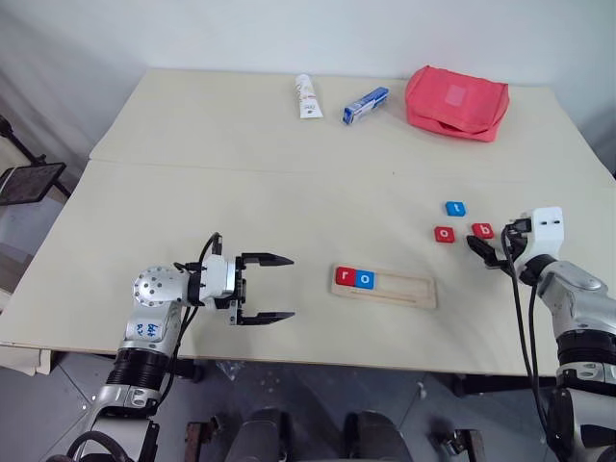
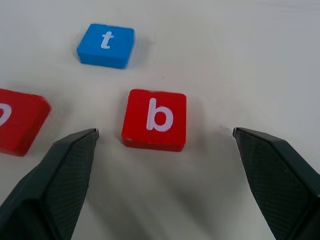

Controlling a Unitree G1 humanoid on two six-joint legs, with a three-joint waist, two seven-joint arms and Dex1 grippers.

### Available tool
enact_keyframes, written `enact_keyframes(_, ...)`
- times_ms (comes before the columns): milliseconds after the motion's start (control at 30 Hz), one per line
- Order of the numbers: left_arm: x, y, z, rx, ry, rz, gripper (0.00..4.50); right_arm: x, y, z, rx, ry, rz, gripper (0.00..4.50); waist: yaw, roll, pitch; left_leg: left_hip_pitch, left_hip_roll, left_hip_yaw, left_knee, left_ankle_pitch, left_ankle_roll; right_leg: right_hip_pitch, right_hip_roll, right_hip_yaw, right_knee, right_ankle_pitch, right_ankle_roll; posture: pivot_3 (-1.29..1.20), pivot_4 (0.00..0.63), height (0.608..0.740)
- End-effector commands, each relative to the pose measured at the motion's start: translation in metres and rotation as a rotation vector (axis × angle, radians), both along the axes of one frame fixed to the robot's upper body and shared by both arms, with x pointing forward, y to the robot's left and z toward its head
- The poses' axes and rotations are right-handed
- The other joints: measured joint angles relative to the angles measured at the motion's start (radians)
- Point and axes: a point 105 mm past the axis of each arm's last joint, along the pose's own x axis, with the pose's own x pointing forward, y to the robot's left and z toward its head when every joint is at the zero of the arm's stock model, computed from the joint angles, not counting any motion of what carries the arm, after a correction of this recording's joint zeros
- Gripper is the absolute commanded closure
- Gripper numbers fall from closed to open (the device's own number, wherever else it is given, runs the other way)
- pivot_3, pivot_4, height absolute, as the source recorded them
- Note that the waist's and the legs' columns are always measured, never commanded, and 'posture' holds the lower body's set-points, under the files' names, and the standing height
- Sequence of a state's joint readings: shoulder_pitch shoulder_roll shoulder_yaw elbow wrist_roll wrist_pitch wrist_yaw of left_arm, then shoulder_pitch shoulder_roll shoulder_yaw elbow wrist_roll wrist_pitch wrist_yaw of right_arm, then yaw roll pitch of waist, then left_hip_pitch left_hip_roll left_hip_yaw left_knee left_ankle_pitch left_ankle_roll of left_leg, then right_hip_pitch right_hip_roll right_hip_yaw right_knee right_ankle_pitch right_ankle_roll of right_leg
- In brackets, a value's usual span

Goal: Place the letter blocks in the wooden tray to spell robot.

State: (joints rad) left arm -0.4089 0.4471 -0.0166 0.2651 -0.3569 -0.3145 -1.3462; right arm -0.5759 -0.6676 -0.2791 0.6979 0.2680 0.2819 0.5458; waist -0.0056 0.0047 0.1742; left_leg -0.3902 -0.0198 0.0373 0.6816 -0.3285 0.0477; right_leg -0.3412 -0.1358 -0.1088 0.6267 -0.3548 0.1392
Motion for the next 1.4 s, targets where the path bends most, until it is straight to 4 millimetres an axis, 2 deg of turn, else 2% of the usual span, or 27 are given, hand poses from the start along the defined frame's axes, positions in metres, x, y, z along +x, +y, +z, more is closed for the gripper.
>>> enact_keyframes(33,-0.002,0.0,0.007,-0.017,-0.031,0.005,0.0,0.002,-0.006,0.0,0.004,-0.008,-0.035,0.89,0.001,0.0,0.0,0.0,0.0,0.0,0.0,0.0,0.0,0.0,0.0,0.0,0.0,0.0,0.0,0.0,0.15,0.74)
enact_keyframes(233,0.001,-0.001,0.007,-0.019,-0.036,0.005,0.0,0.006,-0.006,-0.001,0.009,-0.028,-0.053,2.97,0.003,0.0,0.0,0.0,0.0,0.0,0.0,0.0,0.0,0.0,0.0,0.0,0.0,0.0,0.0,0.0,0.15,0.74)
enact_keyframes(267,0.002,-0.002,0.007,-0.02,-0.037,0.004,0.0,0.006,-0.006,-0.001,0.009,-0.035,-0.057,3.05,0.003,0.0,0.0,0.0,0.0,-0.001,0.0,0.0,0.0,0.0,0.0,0.0,0.0,0.0,0.0,0.0,0.15,0.74)
enact_keyframes(433,0.005,-0.003,0.006,-0.02,-0.04,-0.006,0.0,0.002,-0.006,0.01,0.014,-0.099,-0.08,3.04,0.003,0.0,0.0,0.0,0.0,0.0,0.0,0.0,0.0,0.0,0.0,0.0,0.0,0.0,0.0,0.0,0.15,0.74)
enact_keyframes(633,0.011,-0.003,0.005,-0.02,-0.041,-0.012,0.0,-0.027,0.015,0.022,-0.008,-0.186,-0.089,3.04,0.004,0.0,0.0,-0.001,-0.001,-0.001,-0.001,0.0,0.0,-0.001,0.0,-0.001,0.0,0.0,0.0,0.0,0.15,0.74)
enact_keyframes(733,0.012,-0.003,0.004,-0.021,-0.04,-0.017,0.0,-0.05,0.03,0.023,-0.007,-0.194,-0.093,3.04,0.005,0.0,0.0,-0.001,0.0,-0.001,-0.001,0.0,0.0,-0.001,0.0,-0.001,0.0,0.0,0.0,0.0,0.15,0.74)
enact_keyframes(833,0.014,-0.004,0.002,-0.023,-0.033,-0.024,0.0,-0.082,0.047,0.013,0.006,-0.171,-0.12,3.04,0.009,0.0,0.0,-0.001,0.0,-0.001,-0.001,0.0,0.0,-0.001,0.0,0.0,0.0,0.0,0.0,0.0,0.15,0.74)
enact_keyframes(900,0.015,-0.006,0.002,-0.026,-0.031,-0.032,0.0,-0.096,0.056,0.007,0.024,-0.151,-0.135,3.04,0.011,0.0,0.0,-0.001,0.0,-0.003,-0.001,0.0,0.0,0.0,0.001,0.0,0.001,0.0,0.0,0.0,0.15,0.74)
enact_keyframes(1033,0.017,-0.008,0.003,-0.027,-0.032,-0.044,0.0,-0.107,0.065,0.0,0.046,-0.124,-0.152,3.04,0.007,0.0,0.0,0.0,-0.002,0.0,0.0,0.0,0.0,0.0,0.0,0.002,0.0,0.0,0.0,0.0,0.15,0.74)
enact_keyframes(1300,0.018,-0.009,0.004,-0.026,-0.034,-0.056,0.0,-0.111,0.063,-0.007,0.081,-0.111,-0.199,3.04,0.004,0.001,0.0,0.001,-0.001,0.0,-0.001,0.0,0.0,-0.001,0.001,0.002,0.0,0.0,0.0,0.0,0.15,0.74)
enact_keyframes(1400,0.017,-0.008,0.005,-0.027,-0.038,-0.055,0.0,-0.112,0.067,-0.008,0.091,-0.108,-0.175,2.02,0.006,0.001,0.0,0.001,-0.001,0.0,-0.001,0.0,0.0,0.0,0.001,0.003,0.0,0.0,0.0,0.0,0.15,0.74)
